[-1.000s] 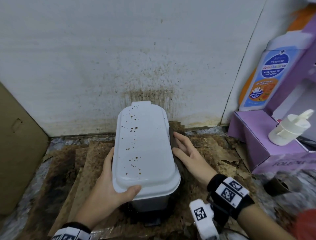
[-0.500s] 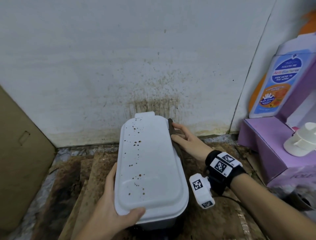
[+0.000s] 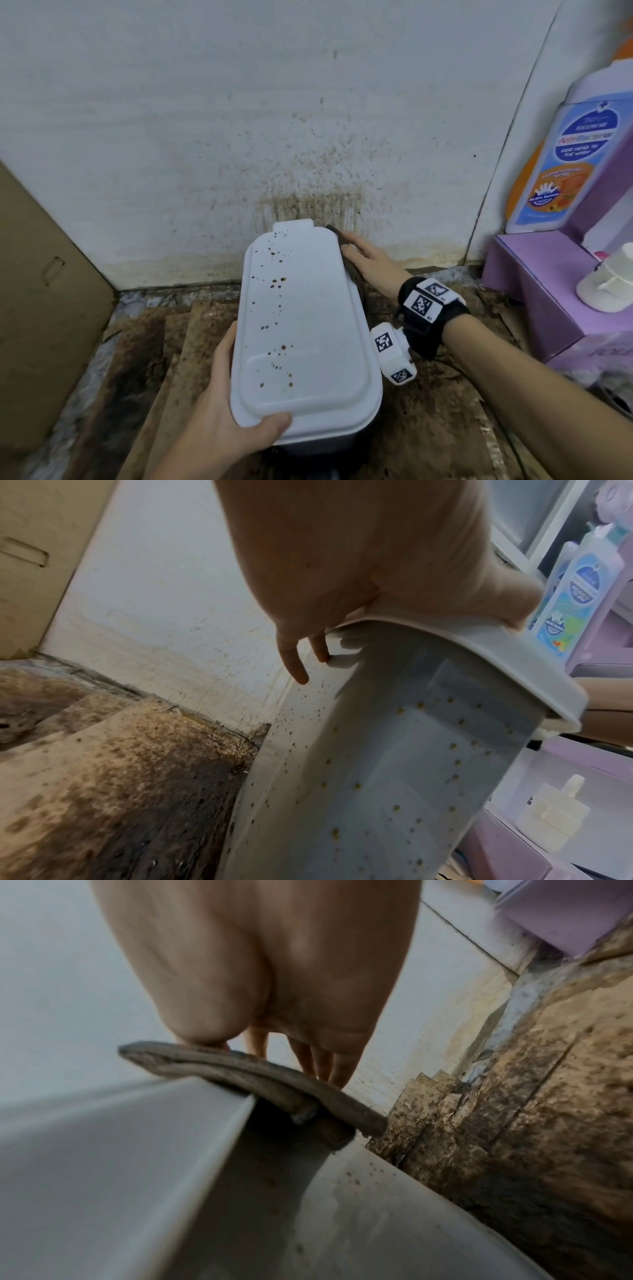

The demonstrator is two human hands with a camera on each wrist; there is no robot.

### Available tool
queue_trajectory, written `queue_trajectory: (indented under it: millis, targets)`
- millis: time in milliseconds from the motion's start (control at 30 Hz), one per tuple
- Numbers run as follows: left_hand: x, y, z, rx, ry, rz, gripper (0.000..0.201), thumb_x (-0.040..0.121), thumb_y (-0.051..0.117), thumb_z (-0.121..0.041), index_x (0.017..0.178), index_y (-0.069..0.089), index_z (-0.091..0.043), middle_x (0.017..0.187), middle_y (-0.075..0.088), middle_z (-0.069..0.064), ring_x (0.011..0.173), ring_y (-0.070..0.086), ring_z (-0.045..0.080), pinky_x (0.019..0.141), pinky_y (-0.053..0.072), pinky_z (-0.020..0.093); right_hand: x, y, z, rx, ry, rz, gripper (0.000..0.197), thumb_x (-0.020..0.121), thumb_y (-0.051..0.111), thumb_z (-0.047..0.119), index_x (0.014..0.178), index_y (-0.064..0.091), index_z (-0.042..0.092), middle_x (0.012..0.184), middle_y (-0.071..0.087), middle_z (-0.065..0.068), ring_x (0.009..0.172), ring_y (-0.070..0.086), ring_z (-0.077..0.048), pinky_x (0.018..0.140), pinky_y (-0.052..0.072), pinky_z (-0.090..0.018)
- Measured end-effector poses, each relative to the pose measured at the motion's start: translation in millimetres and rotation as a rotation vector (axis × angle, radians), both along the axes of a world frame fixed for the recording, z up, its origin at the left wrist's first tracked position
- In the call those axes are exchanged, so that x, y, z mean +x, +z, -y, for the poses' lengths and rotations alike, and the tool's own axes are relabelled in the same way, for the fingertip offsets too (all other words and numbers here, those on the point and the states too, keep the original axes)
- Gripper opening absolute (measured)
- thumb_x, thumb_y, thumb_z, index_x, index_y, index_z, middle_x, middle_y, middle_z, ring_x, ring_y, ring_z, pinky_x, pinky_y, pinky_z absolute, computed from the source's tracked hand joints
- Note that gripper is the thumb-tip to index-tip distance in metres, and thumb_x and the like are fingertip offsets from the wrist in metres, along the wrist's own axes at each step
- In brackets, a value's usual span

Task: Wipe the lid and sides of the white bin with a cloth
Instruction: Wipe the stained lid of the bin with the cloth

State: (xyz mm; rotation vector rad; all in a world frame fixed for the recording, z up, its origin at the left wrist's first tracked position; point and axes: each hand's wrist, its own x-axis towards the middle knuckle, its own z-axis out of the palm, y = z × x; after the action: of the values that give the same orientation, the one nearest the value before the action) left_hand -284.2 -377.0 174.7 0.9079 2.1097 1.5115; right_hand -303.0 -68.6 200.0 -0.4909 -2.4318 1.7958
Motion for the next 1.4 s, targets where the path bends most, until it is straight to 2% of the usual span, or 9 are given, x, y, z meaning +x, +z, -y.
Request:
queue_trajectory:
  millis: [67, 133, 167, 367, 567, 800, 967, 1167, 1400]
  targets:
    - [1.2, -2.2, 0.1, 0.007, 0.010, 0.025, 0.127, 0.054, 0.082, -0.053, 0.157, 0.009, -0.034, 0.141, 0.032, -0.052, 0.131, 0.035, -0.025, 0.092, 0.037, -0.003, 5.5, -3.0, 4.3, 0.027, 0.033, -0.020, 0.050, 0.109, 0.038, 0.035, 0.158, 0.028, 0.032, 0.147, 0.042, 0.017, 0.133, 0.040, -0.001, 0.091, 0.036, -0.001]
    - [1.8, -4.5, 0.4, 0.015, 0.013, 0.062, 0.128, 0.054, 0.084, -0.053, 0.156, 0.008, -0.040, 0.141, 0.033, -0.050, 0.132, 0.037, -0.022, 0.092, 0.039, -0.001, 13.6, -7.4, 7.2, 0.064, 0.088, -0.017, 0.055, 0.110, 0.031, 0.040, 0.160, 0.011, 0.038, 0.163, 0.020, 0.017, 0.146, 0.023, 0.000, 0.116, 0.023, -0.018]
    - [1.5, -5.6, 1.0, 0.018, 0.011, 0.074, 0.127, 0.055, 0.085, -0.053, 0.155, 0.008, -0.043, 0.142, 0.033, -0.050, 0.133, 0.038, -0.021, 0.092, 0.040, -0.001, 19.0, -8.2, 8.9, 0.086, 0.111, 0.006, 0.057, 0.109, 0.028, 0.043, 0.160, 0.003, 0.040, 0.166, 0.008, 0.018, 0.149, 0.014, 0.001, 0.118, 0.015, -0.021]
    - [0.4, -6.1, 4.1, 0.012, 0.009, 0.089, 0.131, 0.055, 0.087, -0.060, 0.155, 0.004, -0.045, 0.144, 0.030, -0.050, 0.135, 0.035, -0.020, 0.094, 0.039, 0.000, 60.1, -1.7, 30.2, 0.216, 0.146, 0.094, 0.054, 0.106, 0.019, 0.054, 0.153, -0.009, 0.055, 0.165, -0.008, 0.026, 0.134, 0.024, 0.003, 0.094, 0.028, -0.009]
    - [3.6, -2.6, 6.5, 0.009, 0.015, 0.093, 0.128, 0.057, 0.086, -0.059, 0.154, 0.003, -0.049, 0.140, 0.033, -0.052, 0.132, 0.038, -0.021, 0.094, 0.040, 0.000, 116.9, -11.7, 61.9, 0.137, 0.086, 0.015, 0.050, 0.108, 0.023, 0.048, 0.152, 0.003, 0.060, 0.161, 0.001, 0.037, 0.152, 0.004, 0.005, 0.126, 0.009, -0.028]
    - [8.1, 2.0, 6.7, 0.002, 0.027, 0.104, 0.127, 0.058, 0.085, -0.059, 0.156, 0.006, -0.047, 0.138, 0.039, -0.049, 0.127, 0.043, -0.023, 0.089, 0.041, -0.002, 158.9, -21.9, 99.2, 0.078, -0.050, -0.075, 0.049, 0.110, 0.027, 0.034, 0.148, 0.019, 0.063, 0.157, 0.016, 0.041, 0.144, 0.012, 0.020, 0.123, 0.011, -0.016]
    - [8.1, 4.0, 5.5, -0.006, 0.024, 0.102, 0.126, 0.057, 0.084, -0.058, 0.155, 0.007, -0.044, 0.132, 0.040, -0.053, 0.124, 0.042, -0.026, 0.087, 0.039, -0.003, 145.0, -24.4, 88.1, 0.200, -0.039, -0.076, 0.047, 0.108, 0.027, 0.041, 0.151, 0.016, 0.058, 0.160, 0.007, 0.038, 0.146, -0.007, 0.018, 0.122, 0.003, -0.018]
    - [3.9, 4.0, 7.2, -0.011, 0.012, 0.116, 0.125, 0.060, 0.085, -0.058, 0.155, 0.004, -0.048, 0.138, 0.040, -0.049, 0.128, 0.043, -0.021, 0.090, 0.041, -0.001, 102.5, -17.3, 53.3, 0.307, 0.069, 0.046, 0.050, 0.106, 0.021, 0.054, 0.151, 0.002, 0.063, 0.166, -0.001, 0.028, 0.151, -0.019, 0.000, 0.126, 0.008, -0.041]
    - [-7.7, 7.0, 10.9, -0.066, 0.013, 0.046, 0.120, 0.066, 0.086, -0.058, 0.154, 0.004, -0.052, 0.140, 0.035, -0.052, 0.126, 0.041, -0.026, 0.088, 0.038, -0.004, 43.2, -2.6, 21.6, 0.395, 0.074, 0.174, 0.050, 0.106, 0.020, 0.054, 0.150, -0.002, 0.063, 0.170, -0.004, 0.001, 0.157, -0.002, -0.021, 0.119, 0.021, -0.045]
